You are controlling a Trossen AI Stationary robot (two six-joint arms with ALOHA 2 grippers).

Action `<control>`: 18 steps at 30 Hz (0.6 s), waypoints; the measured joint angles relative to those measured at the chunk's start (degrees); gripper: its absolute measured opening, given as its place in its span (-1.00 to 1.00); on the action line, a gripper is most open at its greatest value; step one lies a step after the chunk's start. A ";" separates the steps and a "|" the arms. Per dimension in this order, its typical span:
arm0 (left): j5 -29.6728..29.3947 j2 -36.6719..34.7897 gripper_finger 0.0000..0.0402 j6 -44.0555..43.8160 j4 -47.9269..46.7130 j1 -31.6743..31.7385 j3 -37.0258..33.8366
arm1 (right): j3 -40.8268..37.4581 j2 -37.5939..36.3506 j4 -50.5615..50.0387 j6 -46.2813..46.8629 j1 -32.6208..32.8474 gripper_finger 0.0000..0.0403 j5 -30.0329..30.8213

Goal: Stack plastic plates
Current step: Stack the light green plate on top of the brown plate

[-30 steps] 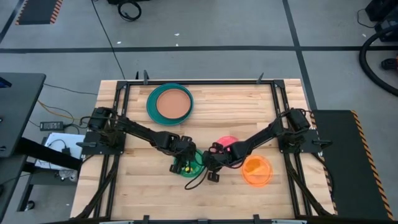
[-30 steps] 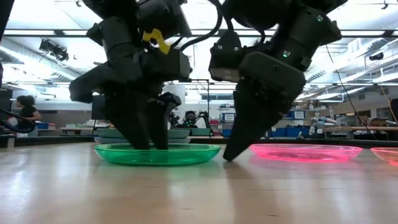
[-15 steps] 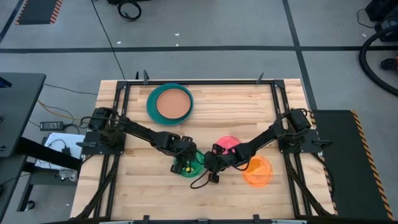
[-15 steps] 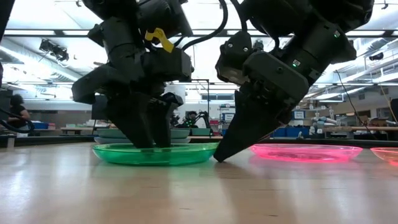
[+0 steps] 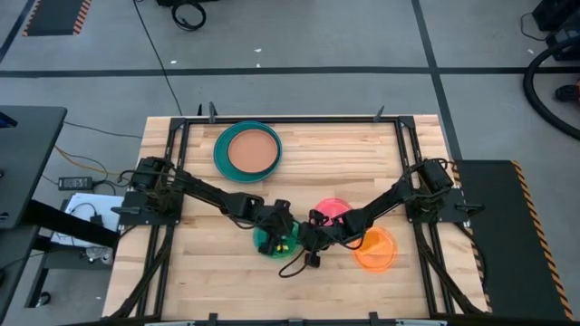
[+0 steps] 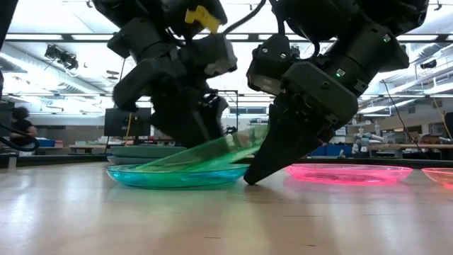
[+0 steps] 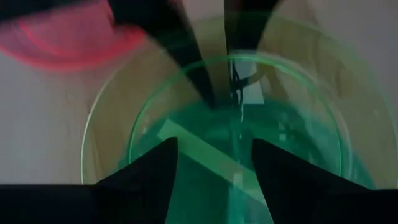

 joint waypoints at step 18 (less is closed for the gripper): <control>-0.02 0.02 0.08 -0.01 4.05 0.15 0.02 | -0.02 -5.38 -6.34 2.55 -1.27 -0.61 -1.77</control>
